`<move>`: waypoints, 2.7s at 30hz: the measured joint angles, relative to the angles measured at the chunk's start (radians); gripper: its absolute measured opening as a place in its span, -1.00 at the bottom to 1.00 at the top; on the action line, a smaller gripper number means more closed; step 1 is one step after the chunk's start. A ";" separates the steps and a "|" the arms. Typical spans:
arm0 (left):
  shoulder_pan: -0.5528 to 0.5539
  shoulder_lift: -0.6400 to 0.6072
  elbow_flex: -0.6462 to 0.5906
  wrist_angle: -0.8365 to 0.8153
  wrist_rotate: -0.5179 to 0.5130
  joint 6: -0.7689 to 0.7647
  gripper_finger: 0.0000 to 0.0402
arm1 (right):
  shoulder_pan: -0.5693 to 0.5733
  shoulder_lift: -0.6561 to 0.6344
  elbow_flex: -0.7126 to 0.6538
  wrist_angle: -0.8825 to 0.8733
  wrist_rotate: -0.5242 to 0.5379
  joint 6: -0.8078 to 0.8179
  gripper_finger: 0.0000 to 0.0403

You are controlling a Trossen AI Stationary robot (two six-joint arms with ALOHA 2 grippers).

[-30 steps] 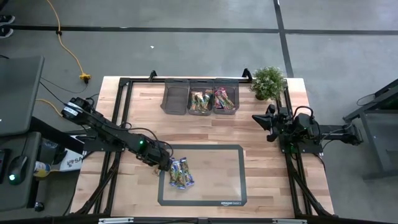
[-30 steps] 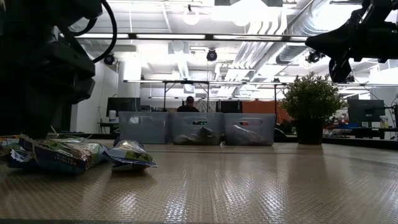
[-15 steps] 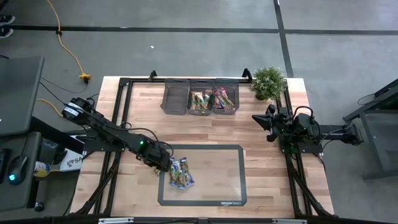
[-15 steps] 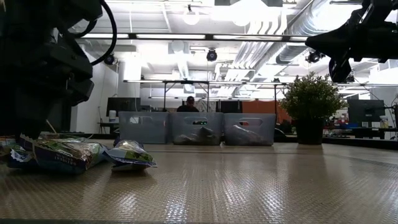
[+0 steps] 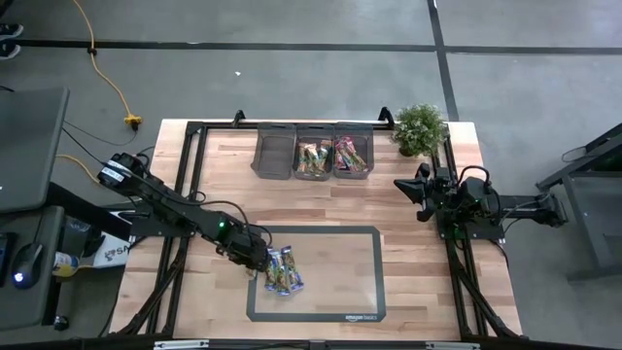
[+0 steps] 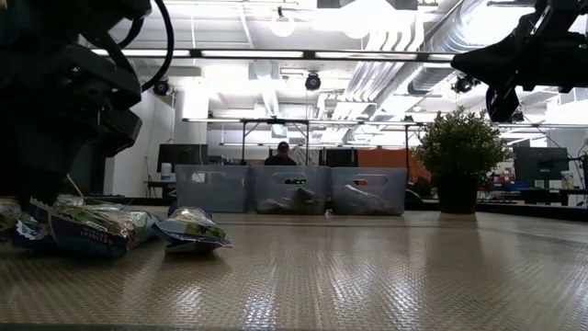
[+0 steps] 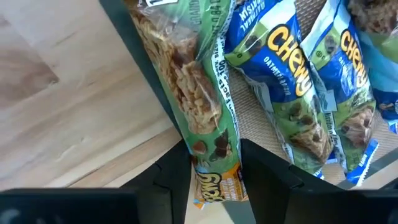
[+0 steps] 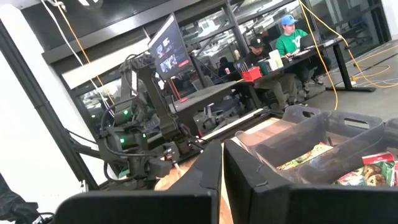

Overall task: Pick and place Granola Bars by type
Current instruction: Put the orange granola bar into the middle black bin

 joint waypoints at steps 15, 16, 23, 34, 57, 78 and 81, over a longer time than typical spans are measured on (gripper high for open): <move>0.001 -0.003 0.000 -0.008 -0.014 -0.019 -0.51 | 0.000 0.000 0.000 0.000 0.000 0.000 -1.00; 0.001 -0.003 0.000 -0.008 -0.018 -0.020 -0.52 | 0.000 0.000 0.000 0.000 0.000 0.000 -1.00; 0.001 -0.004 0.000 -0.010 -0.037 -0.020 -0.57 | 0.000 0.000 0.000 0.000 0.000 0.000 -1.00; 0.003 -0.023 0.064 -0.135 -0.137 -0.002 -0.58 | 0.000 0.000 0.000 0.000 0.000 0.000 -1.00; -0.068 -0.180 0.416 -0.285 -0.969 0.634 -0.58 | 0.000 0.000 0.001 0.000 0.000 0.000 -1.00; -0.027 -0.180 0.782 -0.127 -1.331 1.439 -0.58 | 0.000 0.000 0.001 0.000 0.000 0.000 -1.00; 0.015 -0.180 0.799 -0.086 -1.262 1.490 -0.58 | 0.000 0.000 0.001 0.000 0.000 0.000 -1.00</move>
